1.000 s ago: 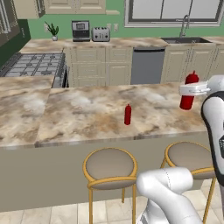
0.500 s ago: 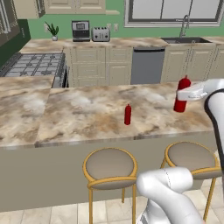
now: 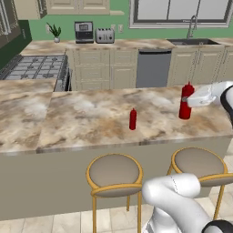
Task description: The dining table condiment station is running low on ketchup. Refill the condiment station by opening the cabinet and taking the ketchup from the cabinet and placing it on the dining table.
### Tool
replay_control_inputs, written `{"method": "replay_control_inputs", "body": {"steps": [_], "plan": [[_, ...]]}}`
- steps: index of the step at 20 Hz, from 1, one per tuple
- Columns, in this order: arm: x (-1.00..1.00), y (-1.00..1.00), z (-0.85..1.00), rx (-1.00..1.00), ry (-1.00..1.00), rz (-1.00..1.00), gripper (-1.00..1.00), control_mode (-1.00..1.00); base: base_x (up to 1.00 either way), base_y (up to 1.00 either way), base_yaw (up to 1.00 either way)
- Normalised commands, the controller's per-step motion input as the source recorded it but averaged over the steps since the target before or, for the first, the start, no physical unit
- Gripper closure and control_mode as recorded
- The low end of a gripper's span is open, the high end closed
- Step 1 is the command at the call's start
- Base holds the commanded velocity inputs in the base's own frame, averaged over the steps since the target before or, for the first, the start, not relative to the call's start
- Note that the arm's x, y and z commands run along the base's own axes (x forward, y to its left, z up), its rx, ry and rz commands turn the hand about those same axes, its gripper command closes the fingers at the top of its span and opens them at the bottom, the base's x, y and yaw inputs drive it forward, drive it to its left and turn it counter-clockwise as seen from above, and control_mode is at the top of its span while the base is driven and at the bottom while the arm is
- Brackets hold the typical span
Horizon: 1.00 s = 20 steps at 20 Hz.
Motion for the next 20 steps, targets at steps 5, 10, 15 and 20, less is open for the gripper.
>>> {"method": "replay_control_inputs", "body": {"steps": [5,10,15,20], "plan": [[0.16,0.00,-0.32,0.00,-0.04,0.14,1.00,-1.00,0.00,0.00,0.00],[0.19,0.00,-0.16,0.02,-0.02,0.10,1.00,-1.00,0.00,0.00,0.00],[0.21,0.00,-0.17,0.05,0.00,0.08,1.00,-1.00,0.00,0.00,0.00],[0.17,0.00,-0.28,0.05,0.00,0.07,1.00,-1.00,0.00,0.00,0.00]]}}
